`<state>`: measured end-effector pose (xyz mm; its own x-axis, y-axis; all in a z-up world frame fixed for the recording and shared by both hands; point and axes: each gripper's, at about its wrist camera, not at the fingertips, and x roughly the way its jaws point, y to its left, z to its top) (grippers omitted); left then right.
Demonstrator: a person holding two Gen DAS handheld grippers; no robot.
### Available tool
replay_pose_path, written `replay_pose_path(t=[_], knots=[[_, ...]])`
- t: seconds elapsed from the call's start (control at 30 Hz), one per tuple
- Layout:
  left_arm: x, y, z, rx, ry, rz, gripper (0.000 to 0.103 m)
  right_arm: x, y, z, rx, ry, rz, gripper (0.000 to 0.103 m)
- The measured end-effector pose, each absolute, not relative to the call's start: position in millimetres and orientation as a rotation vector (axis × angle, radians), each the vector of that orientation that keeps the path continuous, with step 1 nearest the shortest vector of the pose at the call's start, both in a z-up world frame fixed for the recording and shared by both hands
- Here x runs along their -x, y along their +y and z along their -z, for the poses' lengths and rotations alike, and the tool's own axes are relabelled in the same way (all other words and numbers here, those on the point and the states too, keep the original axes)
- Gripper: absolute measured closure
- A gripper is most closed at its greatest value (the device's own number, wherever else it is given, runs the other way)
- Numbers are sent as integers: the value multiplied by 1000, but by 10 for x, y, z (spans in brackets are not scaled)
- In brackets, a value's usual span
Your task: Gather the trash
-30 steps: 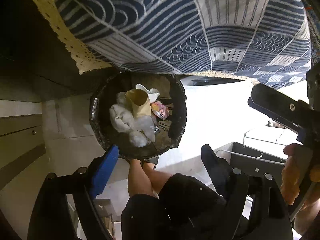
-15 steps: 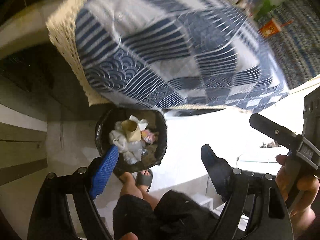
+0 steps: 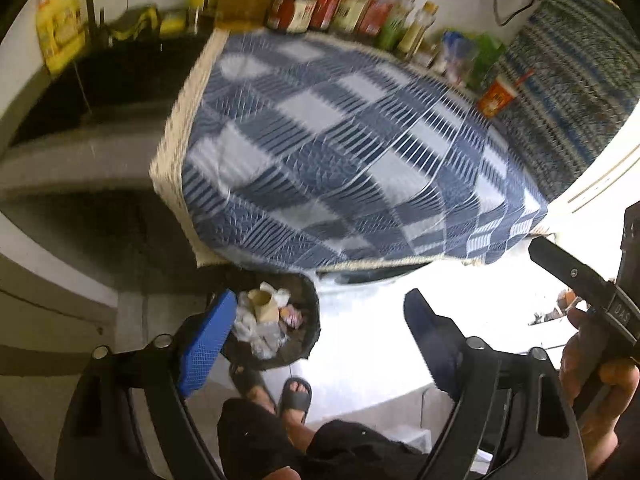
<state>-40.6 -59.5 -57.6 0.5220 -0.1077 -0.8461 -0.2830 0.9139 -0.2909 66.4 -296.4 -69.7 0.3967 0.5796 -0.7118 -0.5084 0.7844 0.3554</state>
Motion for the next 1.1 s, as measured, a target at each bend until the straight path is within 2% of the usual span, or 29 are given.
replay_pose_path(t=[0.13,0.23,0.43,0.63,1.1], knots=[[473,-696,192,390,955,-131,15,-609,-3103,384,-89,864,-690,5],[507,-754,-19,355,919,-145,7,-531,-3178,134,-82,809,-694,5],[568,-855,-402,287,829,-144,7,-374,-3263,-244,-68,739,-683,5],[634,-860,-535,287,807,-124,7,-241,-3233,-409,-43,717,-669,5],[786,-806,-604,271,771,-146,7,-201,-3213,-404,-26,717,-633,5]])
